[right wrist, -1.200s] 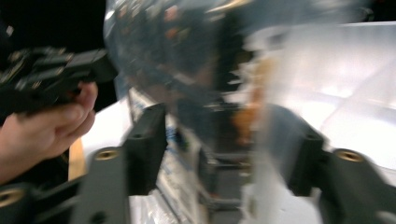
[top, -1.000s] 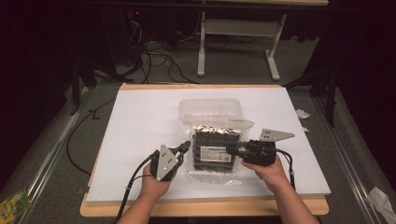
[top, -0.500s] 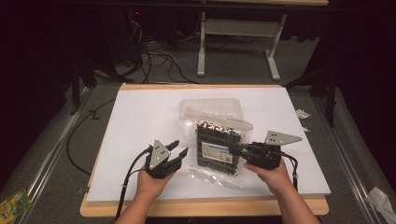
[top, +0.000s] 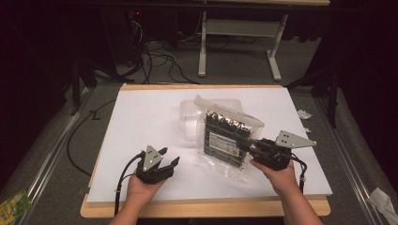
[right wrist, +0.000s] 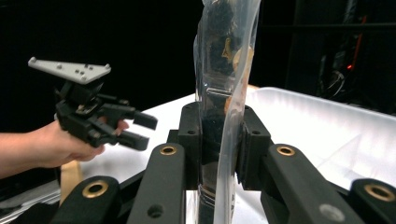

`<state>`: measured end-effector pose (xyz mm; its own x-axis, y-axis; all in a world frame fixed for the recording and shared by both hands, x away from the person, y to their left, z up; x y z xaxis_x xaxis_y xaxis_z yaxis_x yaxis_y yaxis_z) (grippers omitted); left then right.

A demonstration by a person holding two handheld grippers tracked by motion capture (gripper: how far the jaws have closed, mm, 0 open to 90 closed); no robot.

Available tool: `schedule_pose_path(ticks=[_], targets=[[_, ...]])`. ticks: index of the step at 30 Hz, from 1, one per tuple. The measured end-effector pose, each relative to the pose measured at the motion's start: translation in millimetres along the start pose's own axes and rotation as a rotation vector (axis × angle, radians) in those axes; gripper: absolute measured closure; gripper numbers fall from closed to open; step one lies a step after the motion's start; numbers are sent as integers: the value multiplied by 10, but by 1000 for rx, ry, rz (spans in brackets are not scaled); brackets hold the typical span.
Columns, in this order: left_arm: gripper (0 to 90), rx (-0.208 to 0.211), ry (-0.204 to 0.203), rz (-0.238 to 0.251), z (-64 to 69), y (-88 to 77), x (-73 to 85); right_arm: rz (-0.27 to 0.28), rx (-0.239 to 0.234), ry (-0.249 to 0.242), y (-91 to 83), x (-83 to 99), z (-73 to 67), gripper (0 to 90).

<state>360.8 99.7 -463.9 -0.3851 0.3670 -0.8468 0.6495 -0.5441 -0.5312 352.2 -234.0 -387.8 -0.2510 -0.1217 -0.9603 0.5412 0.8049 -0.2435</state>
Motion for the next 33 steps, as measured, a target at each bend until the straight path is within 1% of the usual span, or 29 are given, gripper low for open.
schedule_pose_path(ticks=[1,2,4,8,12,15,18,19,20,22,27,32,33], targets=[[427,2,3,-6,-6,-10,18,4,8,3,-12,-11,-4,765],[426,0,8,-15,-13,-24,42,10,16,-6,-17,-22,0,766],[416,0,10,-17,-24,-42,61,14,22,-14,-29,-43,-6,765],[390,18,-7,-6,-62,-84,75,28,53,-27,-61,-96,-22,765],[357,52,-26,-4,-90,-93,79,53,48,-35,-81,-148,-28,765],[348,48,-14,1,-92,-88,75,53,71,-42,-78,-193,-16,765],[341,48,-15,6,-92,-99,68,58,88,-40,-66,-246,-9,765],[341,48,-11,7,-93,-107,63,59,90,-39,-55,-268,-7,765],[342,47,-10,12,-91,-116,58,58,103,-47,-20,-318,-5,765],[342,52,-12,21,-91,-131,48,57,105,-51,-5,-337,-2,765],[343,58,-9,28,-86,-134,38,60,120,-69,93,-469,14,765],[343,67,0,26,-75,-129,33,74,147,-71,177,-573,62,765],[343,66,2,26,-74,-130,32,79,151,-63,198,-599,77,765]])
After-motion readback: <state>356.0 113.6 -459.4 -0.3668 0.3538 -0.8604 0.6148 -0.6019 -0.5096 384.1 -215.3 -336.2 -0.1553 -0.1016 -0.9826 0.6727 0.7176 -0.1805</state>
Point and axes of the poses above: each handheld gripper's, and its own axes: y roughly forward along the jaws, x roughly out of its underside, z roughly to its right, the point moved 4 cm from there along y, roughly forward along the jaws, and after that the axes turned 5 degrees about -z, right-handed, at the moved point
